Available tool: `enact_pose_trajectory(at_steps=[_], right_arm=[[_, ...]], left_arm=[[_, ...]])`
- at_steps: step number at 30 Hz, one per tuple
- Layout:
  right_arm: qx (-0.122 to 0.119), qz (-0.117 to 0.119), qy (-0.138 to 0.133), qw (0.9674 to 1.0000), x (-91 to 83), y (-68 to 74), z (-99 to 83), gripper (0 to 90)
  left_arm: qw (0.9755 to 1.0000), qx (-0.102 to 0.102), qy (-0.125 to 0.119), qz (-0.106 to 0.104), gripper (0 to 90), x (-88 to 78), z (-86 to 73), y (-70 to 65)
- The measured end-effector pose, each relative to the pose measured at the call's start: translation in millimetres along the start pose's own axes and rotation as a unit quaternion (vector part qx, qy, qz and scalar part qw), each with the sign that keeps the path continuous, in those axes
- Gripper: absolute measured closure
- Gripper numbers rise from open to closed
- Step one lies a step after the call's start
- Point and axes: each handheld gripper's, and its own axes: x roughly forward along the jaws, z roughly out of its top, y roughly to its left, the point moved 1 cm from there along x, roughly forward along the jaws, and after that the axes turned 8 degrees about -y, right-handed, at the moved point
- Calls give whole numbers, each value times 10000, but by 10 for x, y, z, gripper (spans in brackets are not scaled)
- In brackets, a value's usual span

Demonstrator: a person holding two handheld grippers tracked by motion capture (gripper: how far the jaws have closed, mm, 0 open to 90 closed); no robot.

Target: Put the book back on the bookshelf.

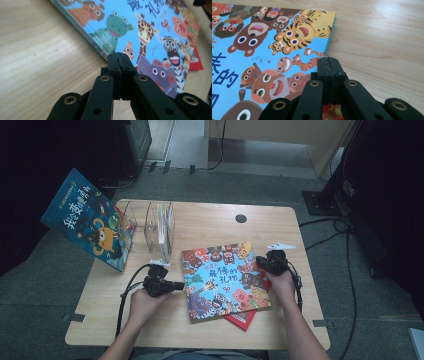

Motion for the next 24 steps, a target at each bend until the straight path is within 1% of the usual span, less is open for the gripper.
enact_pose_trajectory(at_steps=[2, 3, 4, 9, 10, 13, 16, 18, 20, 24], right_arm=[[-40, 40, 1, 10000, 37, 28, 22, 891], [-61, 60, 16, 10000, 52, 42, 33, 892], [-87, 51, 29, 9999, 65, 49, 44, 891], [53, 151, 34, 9999, 85, 25, 62, 874], [45, 160, 36, 9999, 84, 17, 66, 872], [81, 167, -34, 9998, 47, 11, 83, 900], [147, 189, -81, 9997, -5, -5, 89, 900], [204, 191, -70, 9996, -30, -27, 76, 900], [229, 164, -34, 9996, -58, -52, 58, 900], [268, 54, -115, 9996, -150, -93, 13, 900]], left_arm=[[10000, 3, 37, 41, 900, 24, -46, 3], [10000, -44, -35, 34, 900, 18, -60, 7], [10000, -78, -31, 11, 900, 13, -69, 14], [10000, -40, -28, 68, 900, 9, -103, 2], [10000, -45, -43, 76, 900, 10, -106, -2], [10000, -54, -48, 62, 900, 10, -109, -4], [9999, -52, -40, 79, 900, 12, -108, -12], [10000, -45, -12, 22, 900, 31, -105, -30], [10000, 13, 29, -21, 900, 66, -96, -71], [9998, 130, 93, -134, 900, 168, -71, -177]])
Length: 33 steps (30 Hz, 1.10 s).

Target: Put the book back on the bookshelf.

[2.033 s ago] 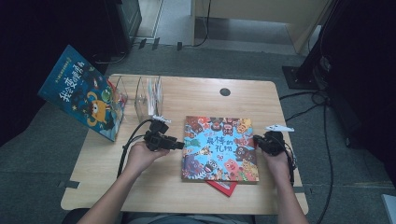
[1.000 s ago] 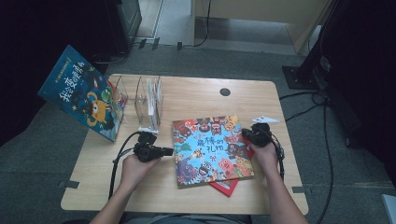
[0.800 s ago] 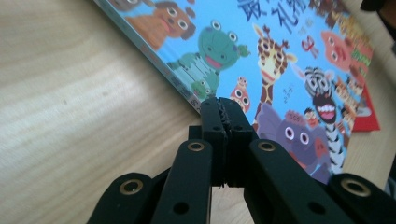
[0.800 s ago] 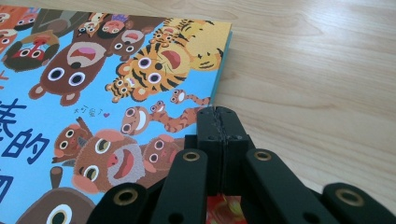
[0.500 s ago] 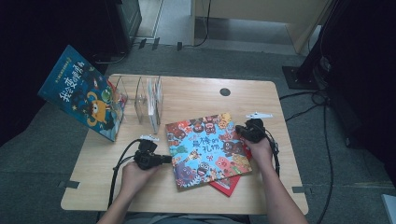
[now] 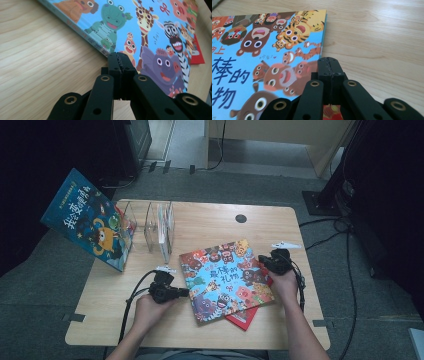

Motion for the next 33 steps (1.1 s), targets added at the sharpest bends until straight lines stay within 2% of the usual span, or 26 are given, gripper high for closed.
enact_pose_trajectory(at_steps=[4, 7, 9, 20, 23, 28, 33], right_arm=[[16, -85, -59, 9999, -109, -39, -44, 897], [46, -145, -85, 9998, -185, -67, -84, 897], [75, -177, -89, 9998, -231, -82, -111, 897], [163, -382, -66, 9991, -481, -148, -297, 897], [224, -435, -90, 9988, -558, -164, -357, 897], [302, -557, -151, 9979, -706, -201, -461, 897], [379, -672, -175, 9969, -854, -221, -562, 897]], left_arm=[[9998, 142, 61, -101, 900, 92, 30, -89], [9996, 257, 14, -122, 900, 139, 60, -137], [9996, 220, 10, -184, 900, 171, 89, -152], [9979, 401, 200, -478, 900, 385, 200, -289], [9978, 452, 239, -427, 900, 391, 273, -278], [9983, 451, 135, -344, 899, 338, 421, -200], [9991, 318, 3, -264, 885, 275, 564, -80]])
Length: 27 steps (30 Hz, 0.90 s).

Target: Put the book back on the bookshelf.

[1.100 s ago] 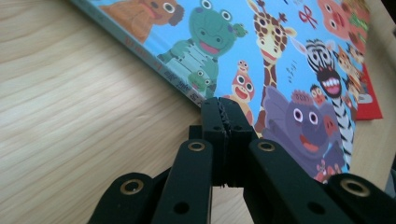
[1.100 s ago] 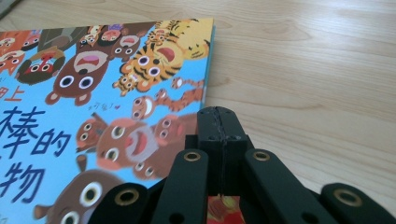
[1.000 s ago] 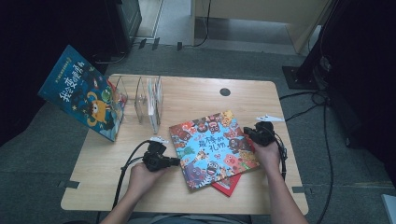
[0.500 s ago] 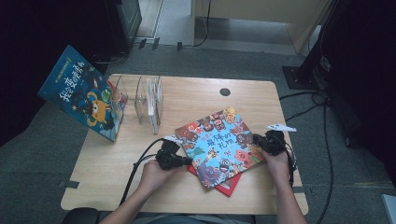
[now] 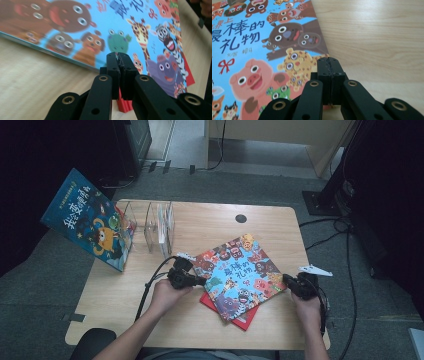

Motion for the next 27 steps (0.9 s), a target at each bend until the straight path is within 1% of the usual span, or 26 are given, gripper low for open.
enact_pose_trajectory(at_steps=[3, 7, 11, 13, 19, 21, 27], right_arm=[[22, -54, -44, 10000, -72, -21, -53, 897], [43, -77, -23, 10000, -161, -26, -110, 897], [64, -89, 21, 9999, -201, -22, -150, 898], [43, -100, 85, 9999, -203, -18, -168, 900], [76, -72, 62, 9999, -180, -32, -160, 900], [48, -58, 38, 10000, -158, -45, -148, 899], [54, -38, 44, 10000, -44, -79, -64, 898]], left_arm=[[9999, -61, -116, 41, 885, -43, 65, 68], [9998, -101, -175, 71, 885, -84, 110, 125], [9996, -125, -230, 103, 886, -126, 131, 158], [9996, -118, -229, 134, 888, -135, 130, 169], [9995, -113, -207, 194, 886, -157, 119, 186], [9994, -132, -241, 217, 883, -177, 104, 188], [9980, -420, -353, 316, 882, -278, 21, 264]])
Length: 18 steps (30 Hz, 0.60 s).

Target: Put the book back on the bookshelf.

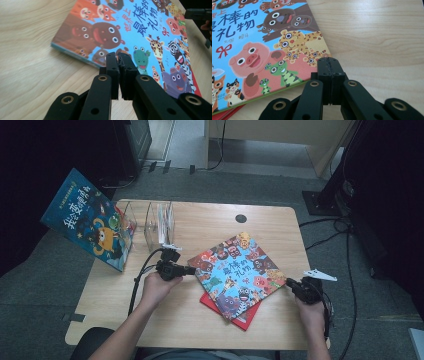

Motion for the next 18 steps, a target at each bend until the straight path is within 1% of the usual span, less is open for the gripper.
enact_pose_trajectory(at_steps=[4, 8, 14, 18], right_arm=[[31, 47, -7, 10000, 111, -30, 76, 898], [-27, 36, 56, 10000, 247, -47, 148, 898], [-17, 43, 34, 10000, 438, -42, 273, 899], [15, 65, 15, 10000, 556, -30, 346, 900]], left_arm=[[9999, -58, 26, 126, 871, -83, -68, 60], [9995, -138, 44, 281, 866, -175, -147, 123], [9985, -232, -105, 486, 869, -330, -256, 206], [9975, -232, -137, 647, 869, -395, -326, 261]])
